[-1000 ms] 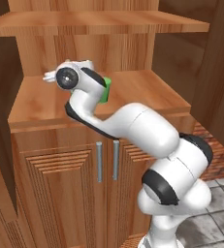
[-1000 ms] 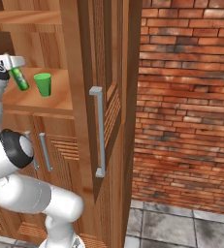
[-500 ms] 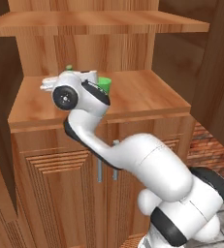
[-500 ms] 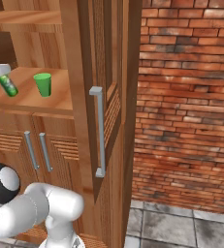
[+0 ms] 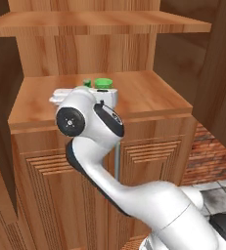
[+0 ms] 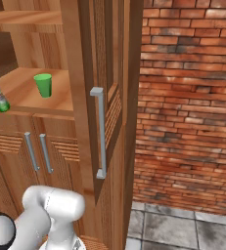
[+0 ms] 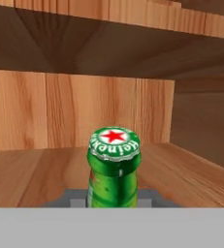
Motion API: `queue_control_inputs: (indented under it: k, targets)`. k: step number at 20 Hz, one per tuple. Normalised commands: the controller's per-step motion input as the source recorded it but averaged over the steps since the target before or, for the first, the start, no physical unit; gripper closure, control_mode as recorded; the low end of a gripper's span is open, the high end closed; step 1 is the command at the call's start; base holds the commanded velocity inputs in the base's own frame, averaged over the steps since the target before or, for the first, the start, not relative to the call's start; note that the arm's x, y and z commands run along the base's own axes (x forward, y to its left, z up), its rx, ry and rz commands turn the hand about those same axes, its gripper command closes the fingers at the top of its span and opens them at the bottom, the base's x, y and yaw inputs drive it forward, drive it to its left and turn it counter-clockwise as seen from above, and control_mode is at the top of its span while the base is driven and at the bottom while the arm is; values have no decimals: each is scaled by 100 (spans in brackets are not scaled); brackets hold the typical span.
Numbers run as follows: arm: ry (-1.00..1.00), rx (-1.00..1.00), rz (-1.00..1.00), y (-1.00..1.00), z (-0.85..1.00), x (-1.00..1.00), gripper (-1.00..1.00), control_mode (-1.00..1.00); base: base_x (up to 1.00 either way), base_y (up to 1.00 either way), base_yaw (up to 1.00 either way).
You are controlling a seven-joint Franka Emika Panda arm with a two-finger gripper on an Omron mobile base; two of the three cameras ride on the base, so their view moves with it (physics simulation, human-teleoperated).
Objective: Open the cabinet directly in front. Then move the beer and the cup to the dining counter with the jar on it.
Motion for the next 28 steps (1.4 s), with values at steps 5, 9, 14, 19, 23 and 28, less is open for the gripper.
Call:
queue_control_inputs:
  k: [5,9,14,19,23,28]
  targets:
    - [-32,1,-16,-40,-16,-100,100,-100,0,0,0]
    - [-45,0,-3,-5,3,-62,100,-100,0,0,0]
    - [-26,0,14,-1,0,-68,100,-100,0,0,0]
    - [-19,1,22,-7,0,-52,100,-100,0,0,0]
    - [0,0,0,0,0,0,100,-100,0,0,0]
    - [-18,0,0,-2,4,2,100,-100,0,0,0]
